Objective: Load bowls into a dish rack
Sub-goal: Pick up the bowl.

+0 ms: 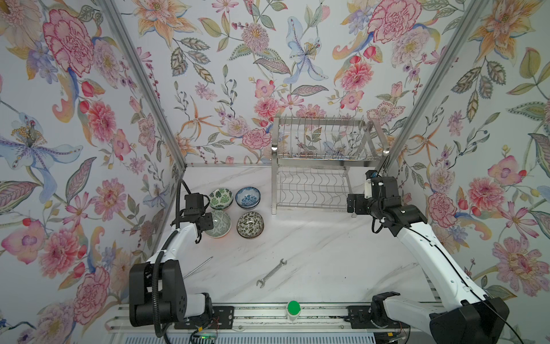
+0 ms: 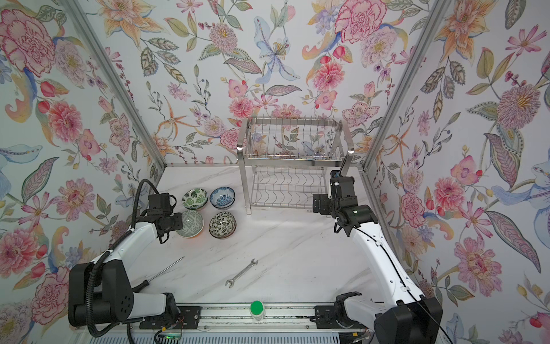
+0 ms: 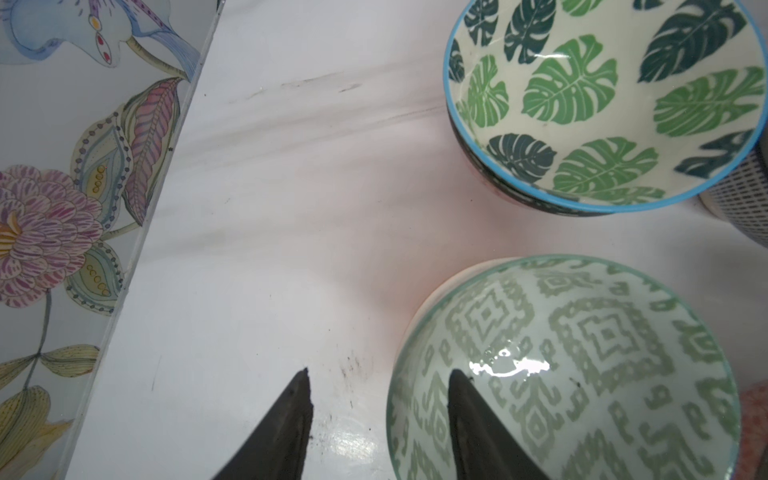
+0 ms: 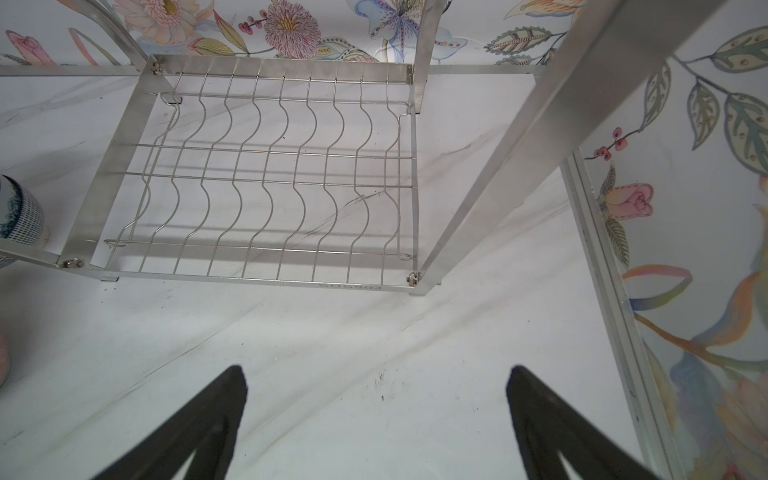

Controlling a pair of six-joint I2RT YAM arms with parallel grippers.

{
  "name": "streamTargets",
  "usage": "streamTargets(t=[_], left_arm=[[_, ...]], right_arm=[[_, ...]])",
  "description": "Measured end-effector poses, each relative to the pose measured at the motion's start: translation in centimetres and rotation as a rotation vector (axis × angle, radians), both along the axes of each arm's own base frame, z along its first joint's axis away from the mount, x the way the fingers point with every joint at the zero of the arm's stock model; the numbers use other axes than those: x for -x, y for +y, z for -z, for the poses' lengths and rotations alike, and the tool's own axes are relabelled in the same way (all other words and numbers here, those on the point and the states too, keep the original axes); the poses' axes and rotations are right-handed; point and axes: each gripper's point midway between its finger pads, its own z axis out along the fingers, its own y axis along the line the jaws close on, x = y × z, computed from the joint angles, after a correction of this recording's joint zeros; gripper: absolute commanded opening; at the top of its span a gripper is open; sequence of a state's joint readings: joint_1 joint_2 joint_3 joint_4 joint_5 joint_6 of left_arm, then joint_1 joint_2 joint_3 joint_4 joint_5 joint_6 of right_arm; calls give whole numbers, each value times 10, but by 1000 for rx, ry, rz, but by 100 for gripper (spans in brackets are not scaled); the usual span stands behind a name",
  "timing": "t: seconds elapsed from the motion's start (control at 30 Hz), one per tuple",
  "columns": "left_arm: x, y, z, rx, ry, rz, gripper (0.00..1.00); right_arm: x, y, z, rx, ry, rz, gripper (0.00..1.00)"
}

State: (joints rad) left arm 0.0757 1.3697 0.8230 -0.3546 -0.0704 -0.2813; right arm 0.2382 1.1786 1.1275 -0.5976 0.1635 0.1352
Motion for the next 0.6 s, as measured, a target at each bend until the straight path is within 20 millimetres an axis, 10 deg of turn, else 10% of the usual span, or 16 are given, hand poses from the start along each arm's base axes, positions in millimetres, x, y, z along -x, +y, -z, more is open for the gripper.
streamTargets(t=[0.6], left_arm=[[-2, -2, 10, 21, -7, -11, 24]], right_arm=[[0, 0, 0, -7, 1, -4, 99]])
